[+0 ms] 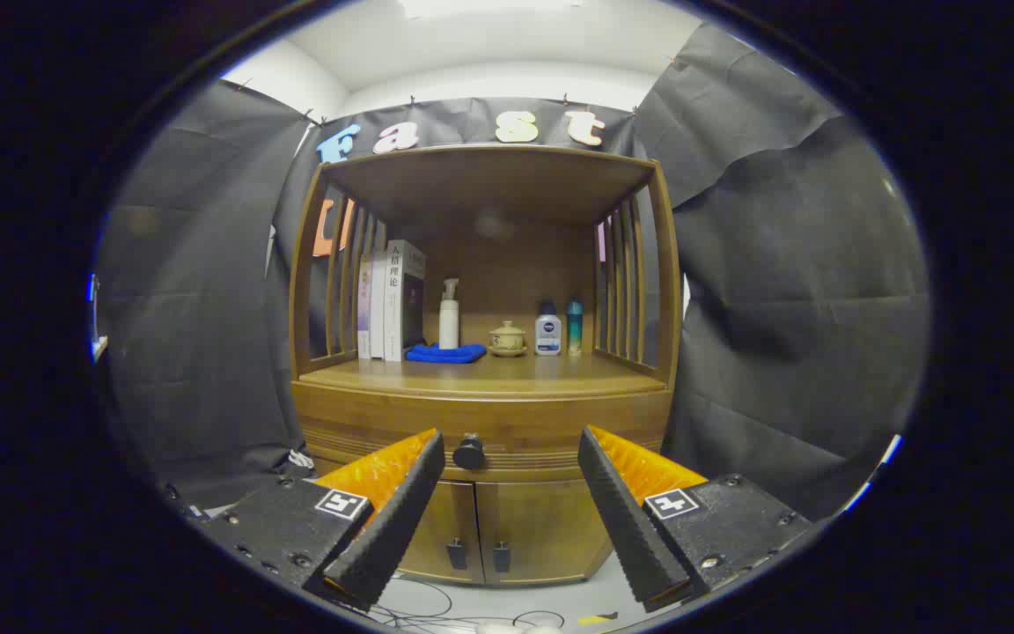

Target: Pull open the drawer, take out the items inside it, and place them on the countertop above the cabinet.

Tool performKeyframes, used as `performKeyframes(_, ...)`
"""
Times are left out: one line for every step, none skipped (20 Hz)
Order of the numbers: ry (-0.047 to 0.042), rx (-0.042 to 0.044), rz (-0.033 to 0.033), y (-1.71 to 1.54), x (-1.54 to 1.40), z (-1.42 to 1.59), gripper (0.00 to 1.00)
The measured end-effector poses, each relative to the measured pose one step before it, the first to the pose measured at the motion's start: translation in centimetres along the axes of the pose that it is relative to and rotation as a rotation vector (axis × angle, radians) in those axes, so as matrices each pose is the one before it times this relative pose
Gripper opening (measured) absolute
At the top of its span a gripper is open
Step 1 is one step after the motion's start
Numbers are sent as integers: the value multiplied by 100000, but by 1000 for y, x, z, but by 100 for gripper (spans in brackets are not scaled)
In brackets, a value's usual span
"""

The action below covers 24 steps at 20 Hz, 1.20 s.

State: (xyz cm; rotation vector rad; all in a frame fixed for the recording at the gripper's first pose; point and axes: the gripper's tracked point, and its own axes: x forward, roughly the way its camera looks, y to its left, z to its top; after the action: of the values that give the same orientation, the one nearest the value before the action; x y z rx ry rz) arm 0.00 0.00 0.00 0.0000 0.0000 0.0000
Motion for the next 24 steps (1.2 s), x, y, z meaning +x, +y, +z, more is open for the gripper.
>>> performKeyframes(-347,-165,31,9,116,-48,99)
performKeyframes(-8,-339,36,50,23,-44,99)
performKeyframes(368,-319,64,39,0,-208,99)
performKeyframes(149,-58,-20,-17,51,-93,99)
performKeyframes(253,31,1,-5,14,-131,100)
performKeyframes(-1,77,26,21,46,-62,100)
performKeyframes(-85,-133,4,-7,138,-68,100)
performKeyframes(5,-168,-198,-60,32,-64,99)
performKeyframes(88,-65,-108,-35,77,-110,99)
performKeyframes(-56,151,-6,14,-56,-1,99)
performKeyframes(-13,80,151,53,38,-39,99)
performKeyframes(-209,5,-44,-21,41,15,100)
performKeyframes(164,-234,-95,-42,212,-213,99)
performKeyframes(-63,-133,-194,-29,235,-152,99)
performKeyframes(123,-78,73,-13,147,-187,100)
performKeyframes(-3,-54,269,100,277,-265,99)
performKeyframes(691,-299,142,134,524,-487,99)
performKeyframes(862,-543,9,55,514,-619,99)
performKeyframes(1490,-817,25,178,795,-796,99)
performKeyframes(1186,-553,825,323,697,-629,99)
performKeyframes(372,-477,1252,581,803,-509,99)
performKeyframes(681,-1110,944,543,1075,-483,99)
performKeyframes(707,-960,379,212,1077,-498,99)
performKeyframes(215,-432,682,435,1080,-258,99)
